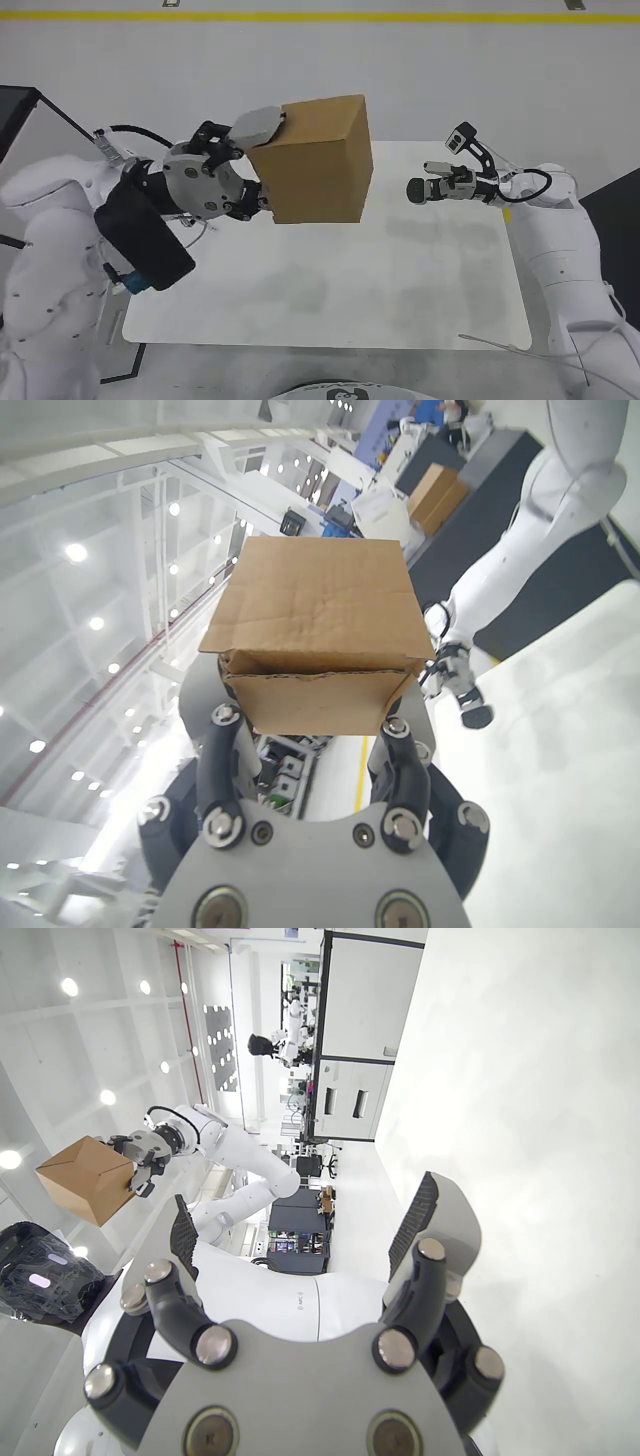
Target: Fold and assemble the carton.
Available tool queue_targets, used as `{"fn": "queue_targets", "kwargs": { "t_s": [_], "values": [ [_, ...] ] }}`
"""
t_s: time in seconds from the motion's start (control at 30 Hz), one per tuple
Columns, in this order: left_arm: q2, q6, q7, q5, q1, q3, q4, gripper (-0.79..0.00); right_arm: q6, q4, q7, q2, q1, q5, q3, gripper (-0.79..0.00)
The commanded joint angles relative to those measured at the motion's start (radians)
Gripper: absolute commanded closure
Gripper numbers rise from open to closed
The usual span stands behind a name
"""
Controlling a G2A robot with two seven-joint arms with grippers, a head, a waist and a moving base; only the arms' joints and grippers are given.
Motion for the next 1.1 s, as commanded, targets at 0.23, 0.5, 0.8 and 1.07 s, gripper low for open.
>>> {"fn": "queue_targets", "kwargs": {
  "t_s": [0.23,0.5,0.8,1.07],
  "values": [
    [-0.006,0.003,0.037,-0.219,0.089,0.024,0.074,0.0,0.0,0.0,0.0,0.0,0.0,0.0,0.0,-0.785],
    [-0.01,0.022,0.105,-0.215,0.107,0.036,0.086,0.0,0.0,0.0,0.0,0.0,0.0,0.0,0.0,-0.785],
    [-0.014,0.031,0.124,-0.215,0.103,0.048,0.096,0.0,0.0,0.0,0.0,0.0,0.0,0.0,0.0,-0.785],
    [-0.018,0.044,0.132,-0.242,0.113,0.048,0.096,0.0,0.0,0.0,0.0,0.0,0.0,0.0,0.0,-0.785]
  ]
}}
